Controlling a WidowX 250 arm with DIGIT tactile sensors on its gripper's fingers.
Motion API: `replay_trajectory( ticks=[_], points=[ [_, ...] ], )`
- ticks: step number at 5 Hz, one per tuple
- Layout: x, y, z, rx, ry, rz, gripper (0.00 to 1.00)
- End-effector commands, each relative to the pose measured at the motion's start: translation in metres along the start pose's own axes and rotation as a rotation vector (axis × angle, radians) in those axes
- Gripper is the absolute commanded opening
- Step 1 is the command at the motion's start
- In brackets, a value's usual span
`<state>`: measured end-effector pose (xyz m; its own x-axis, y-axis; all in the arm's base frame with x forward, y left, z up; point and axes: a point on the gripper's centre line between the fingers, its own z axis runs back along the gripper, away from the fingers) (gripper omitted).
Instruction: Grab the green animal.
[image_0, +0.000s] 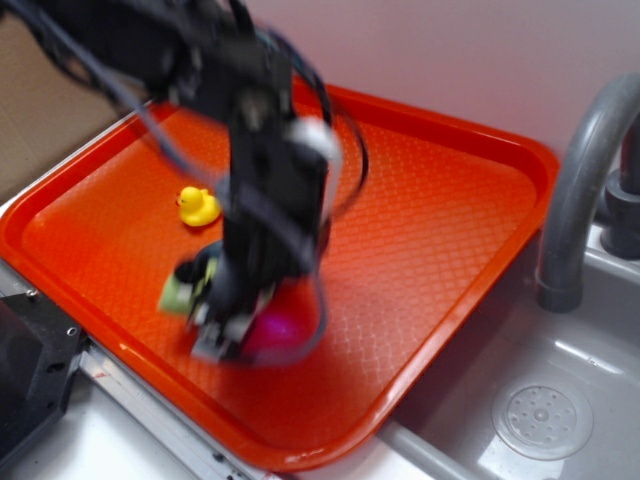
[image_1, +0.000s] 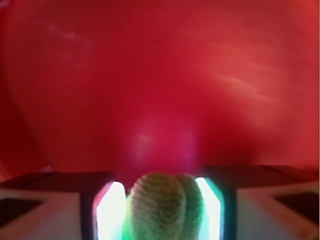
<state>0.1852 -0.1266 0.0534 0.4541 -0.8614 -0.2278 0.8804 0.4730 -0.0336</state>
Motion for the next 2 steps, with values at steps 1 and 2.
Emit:
replay_trajectory(
  ticks=[1, 2],
  points=[
    [-0.025, 0.039, 0.110, 0.045, -0.146, 0.316, 0.00],
    [-0.043, 0.046, 0.150, 0.024, -0.187, 0.566, 0.00]
  ],
)
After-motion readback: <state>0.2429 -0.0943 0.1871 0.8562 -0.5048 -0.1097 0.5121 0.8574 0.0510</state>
